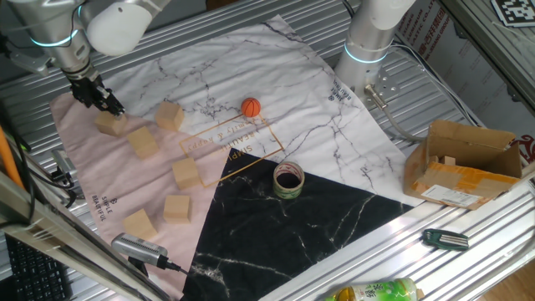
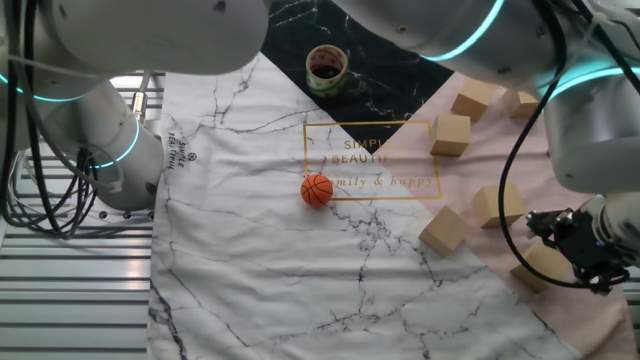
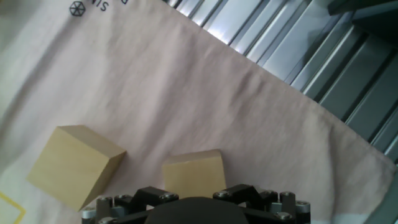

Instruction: Stack the blocks into a pyramid shape

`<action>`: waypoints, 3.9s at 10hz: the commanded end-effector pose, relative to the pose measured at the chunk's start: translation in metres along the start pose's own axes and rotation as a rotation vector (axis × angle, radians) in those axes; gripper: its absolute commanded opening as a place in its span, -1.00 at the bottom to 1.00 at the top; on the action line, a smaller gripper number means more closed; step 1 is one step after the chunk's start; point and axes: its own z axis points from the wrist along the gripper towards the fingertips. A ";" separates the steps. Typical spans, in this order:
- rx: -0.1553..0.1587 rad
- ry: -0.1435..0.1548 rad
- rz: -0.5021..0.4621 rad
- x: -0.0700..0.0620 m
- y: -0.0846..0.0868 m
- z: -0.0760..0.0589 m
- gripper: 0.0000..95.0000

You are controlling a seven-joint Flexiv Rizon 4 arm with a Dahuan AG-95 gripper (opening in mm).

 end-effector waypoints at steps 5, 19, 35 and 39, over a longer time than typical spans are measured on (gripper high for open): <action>0.008 -0.009 0.008 0.008 0.006 0.017 1.00; 0.019 -0.022 0.012 0.002 0.002 0.043 0.60; 0.016 -0.020 -0.028 0.003 0.014 0.027 -1.00; 0.018 -0.022 -0.195 0.016 0.032 0.020 -1.00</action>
